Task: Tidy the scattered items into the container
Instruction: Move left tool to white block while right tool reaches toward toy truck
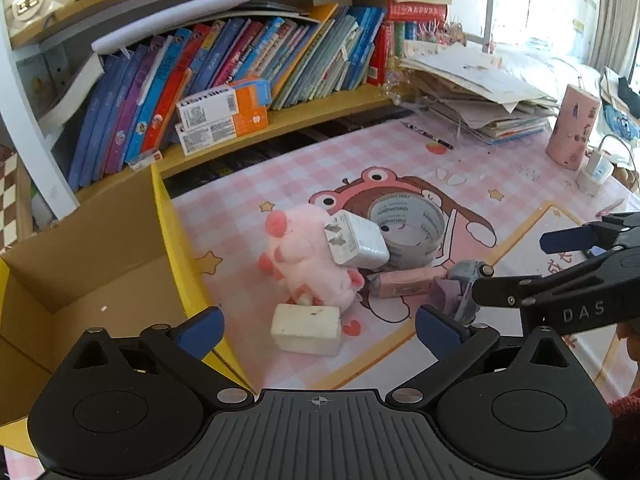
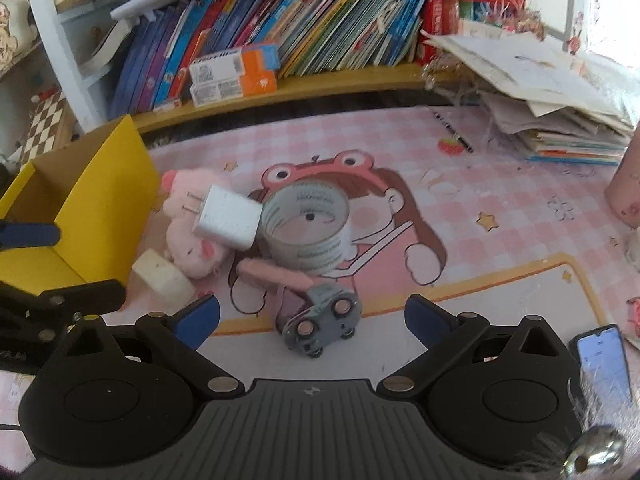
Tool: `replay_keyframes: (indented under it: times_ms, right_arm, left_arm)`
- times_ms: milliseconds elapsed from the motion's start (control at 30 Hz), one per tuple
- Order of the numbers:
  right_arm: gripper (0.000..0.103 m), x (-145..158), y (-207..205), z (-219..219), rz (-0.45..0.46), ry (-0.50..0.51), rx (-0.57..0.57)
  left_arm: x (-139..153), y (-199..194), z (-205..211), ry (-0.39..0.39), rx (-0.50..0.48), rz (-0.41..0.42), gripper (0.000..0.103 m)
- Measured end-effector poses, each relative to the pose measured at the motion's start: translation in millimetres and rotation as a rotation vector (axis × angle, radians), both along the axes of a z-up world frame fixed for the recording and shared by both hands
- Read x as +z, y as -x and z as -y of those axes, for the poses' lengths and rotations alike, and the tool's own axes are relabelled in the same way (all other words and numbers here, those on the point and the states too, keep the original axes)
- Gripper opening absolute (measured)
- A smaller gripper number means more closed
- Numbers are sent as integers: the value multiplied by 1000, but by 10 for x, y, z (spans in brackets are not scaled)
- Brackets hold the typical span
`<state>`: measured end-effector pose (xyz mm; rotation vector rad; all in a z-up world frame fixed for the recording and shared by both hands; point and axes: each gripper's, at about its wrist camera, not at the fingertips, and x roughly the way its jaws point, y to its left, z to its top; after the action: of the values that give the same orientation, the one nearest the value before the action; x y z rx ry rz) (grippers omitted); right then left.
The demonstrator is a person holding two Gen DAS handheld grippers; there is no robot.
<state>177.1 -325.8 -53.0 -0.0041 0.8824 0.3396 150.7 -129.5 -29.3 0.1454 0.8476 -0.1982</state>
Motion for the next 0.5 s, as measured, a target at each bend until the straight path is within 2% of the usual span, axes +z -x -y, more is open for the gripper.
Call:
replay_keyframes:
  times_ms: [167, 300, 500]
  right_arm:
    - [97, -85, -82, -64, -33, 20, 27]
    - [97, -147, -153, -96, -55, 38, 36]
    - [97, -256, -251, -107, -96, 61, 29]
  left_arm:
    - [-94, -89, 35, -13, -15, -37, 82]
    - [-168, -160, 50, -26, -11, -53, 82]
    - [-257, -217, 184, -115, -47, -48, 82]
